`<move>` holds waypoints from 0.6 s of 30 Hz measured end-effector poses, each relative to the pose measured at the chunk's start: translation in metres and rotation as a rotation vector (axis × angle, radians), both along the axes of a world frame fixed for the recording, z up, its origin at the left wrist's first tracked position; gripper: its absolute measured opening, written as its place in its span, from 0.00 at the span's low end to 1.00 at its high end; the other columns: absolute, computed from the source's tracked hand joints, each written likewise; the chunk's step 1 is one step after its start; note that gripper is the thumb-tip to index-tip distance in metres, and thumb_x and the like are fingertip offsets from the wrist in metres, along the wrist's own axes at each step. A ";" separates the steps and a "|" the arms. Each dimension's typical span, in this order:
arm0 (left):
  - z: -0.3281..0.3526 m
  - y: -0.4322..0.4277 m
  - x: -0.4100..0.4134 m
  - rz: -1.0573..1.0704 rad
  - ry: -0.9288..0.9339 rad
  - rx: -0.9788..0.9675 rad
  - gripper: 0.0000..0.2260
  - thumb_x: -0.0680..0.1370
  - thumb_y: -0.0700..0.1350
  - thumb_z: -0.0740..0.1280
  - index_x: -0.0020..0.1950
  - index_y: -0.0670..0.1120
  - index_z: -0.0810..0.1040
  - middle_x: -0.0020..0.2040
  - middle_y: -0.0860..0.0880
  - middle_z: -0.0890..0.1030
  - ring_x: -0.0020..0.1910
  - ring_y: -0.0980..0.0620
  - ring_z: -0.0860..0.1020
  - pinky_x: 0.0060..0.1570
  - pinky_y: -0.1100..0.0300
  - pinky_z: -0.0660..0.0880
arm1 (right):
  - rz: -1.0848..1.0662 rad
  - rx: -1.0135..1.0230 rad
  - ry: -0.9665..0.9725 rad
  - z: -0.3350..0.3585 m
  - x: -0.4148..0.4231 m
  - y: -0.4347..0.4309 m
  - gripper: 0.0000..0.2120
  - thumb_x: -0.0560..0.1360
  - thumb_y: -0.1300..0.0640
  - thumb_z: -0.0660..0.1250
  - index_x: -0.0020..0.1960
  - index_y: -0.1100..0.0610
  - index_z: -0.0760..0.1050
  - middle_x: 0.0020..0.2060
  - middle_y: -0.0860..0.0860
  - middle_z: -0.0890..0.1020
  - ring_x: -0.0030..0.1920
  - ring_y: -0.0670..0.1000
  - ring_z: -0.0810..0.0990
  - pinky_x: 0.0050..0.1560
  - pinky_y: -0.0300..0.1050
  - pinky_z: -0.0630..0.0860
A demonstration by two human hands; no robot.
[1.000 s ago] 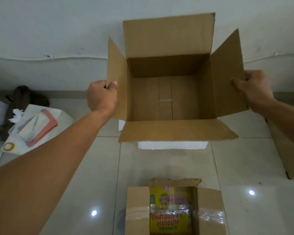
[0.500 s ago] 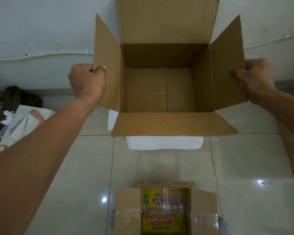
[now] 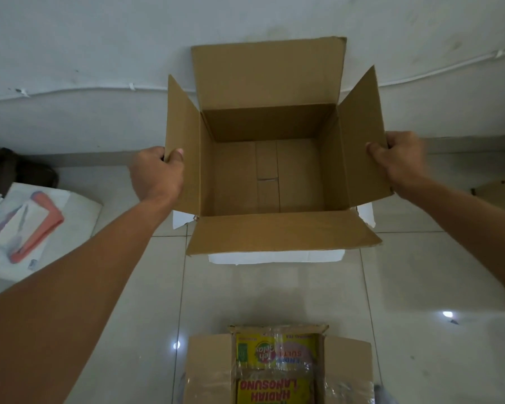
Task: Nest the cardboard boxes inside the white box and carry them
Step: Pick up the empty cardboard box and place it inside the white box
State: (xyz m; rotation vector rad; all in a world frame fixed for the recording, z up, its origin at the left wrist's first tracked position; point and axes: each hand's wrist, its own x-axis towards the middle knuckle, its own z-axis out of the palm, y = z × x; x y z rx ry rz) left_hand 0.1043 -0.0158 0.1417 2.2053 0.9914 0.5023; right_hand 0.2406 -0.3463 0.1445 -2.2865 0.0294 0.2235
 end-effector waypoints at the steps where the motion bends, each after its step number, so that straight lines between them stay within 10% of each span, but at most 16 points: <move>1: -0.007 0.001 0.000 0.006 0.012 0.000 0.21 0.75 0.47 0.68 0.27 0.43 0.62 0.25 0.48 0.63 0.25 0.50 0.62 0.28 0.62 0.60 | 0.006 -0.008 -0.002 -0.008 0.000 0.001 0.14 0.76 0.54 0.64 0.50 0.66 0.78 0.45 0.61 0.83 0.44 0.61 0.83 0.46 0.54 0.81; 18: -0.110 0.010 0.023 -0.006 0.131 -0.047 0.12 0.76 0.50 0.67 0.41 0.42 0.80 0.37 0.46 0.79 0.35 0.46 0.78 0.39 0.57 0.75 | -0.024 -0.069 0.019 -0.114 0.021 0.008 0.15 0.75 0.54 0.66 0.57 0.62 0.79 0.51 0.61 0.83 0.44 0.55 0.80 0.47 0.47 0.78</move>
